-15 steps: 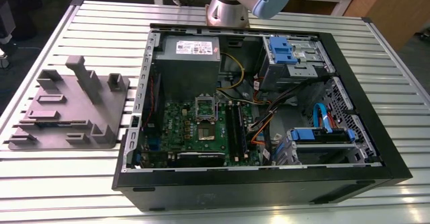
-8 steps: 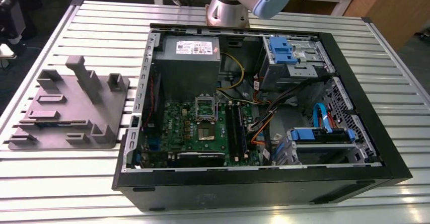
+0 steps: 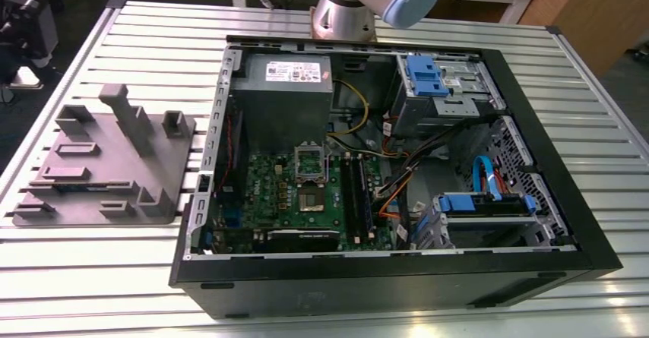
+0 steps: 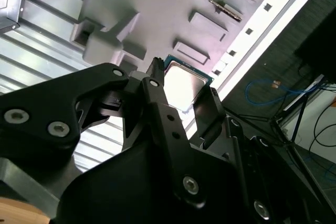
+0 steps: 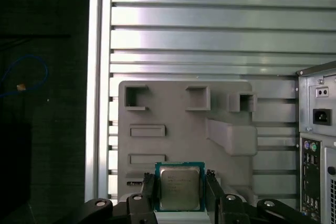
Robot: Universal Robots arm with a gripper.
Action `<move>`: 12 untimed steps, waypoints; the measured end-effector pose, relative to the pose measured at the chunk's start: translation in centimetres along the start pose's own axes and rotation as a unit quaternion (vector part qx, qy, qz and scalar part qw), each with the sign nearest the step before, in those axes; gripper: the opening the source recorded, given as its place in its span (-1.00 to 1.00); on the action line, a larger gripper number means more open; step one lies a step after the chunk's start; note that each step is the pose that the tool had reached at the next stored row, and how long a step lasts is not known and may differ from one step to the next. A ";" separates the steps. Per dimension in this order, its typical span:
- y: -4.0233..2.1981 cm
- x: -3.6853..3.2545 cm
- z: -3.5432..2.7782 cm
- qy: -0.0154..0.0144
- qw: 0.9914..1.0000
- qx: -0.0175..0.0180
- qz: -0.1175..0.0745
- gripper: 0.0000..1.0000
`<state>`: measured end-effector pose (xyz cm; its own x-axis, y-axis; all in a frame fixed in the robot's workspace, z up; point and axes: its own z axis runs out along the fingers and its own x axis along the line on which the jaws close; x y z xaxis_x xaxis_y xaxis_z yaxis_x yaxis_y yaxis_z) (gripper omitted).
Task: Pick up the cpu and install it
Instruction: 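Pick up the cpu and move it towards the insertion slot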
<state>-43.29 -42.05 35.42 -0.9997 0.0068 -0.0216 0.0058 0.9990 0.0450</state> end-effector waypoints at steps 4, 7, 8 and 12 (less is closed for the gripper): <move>0.01 -1.03 0.03 0.000 1.000 0.000 0.000 -0.06; 0.01 -1.78 0.04 0.000 1.000 0.000 0.000 -0.06; 0.01 -2.04 0.05 0.000 1.000 0.000 0.000 -0.06; 0.02 -3.04 0.07 0.000 1.000 0.000 0.000 -0.06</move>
<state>-40.25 -42.05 35.41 -0.9997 0.0068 -0.0217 0.0058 0.9990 0.0450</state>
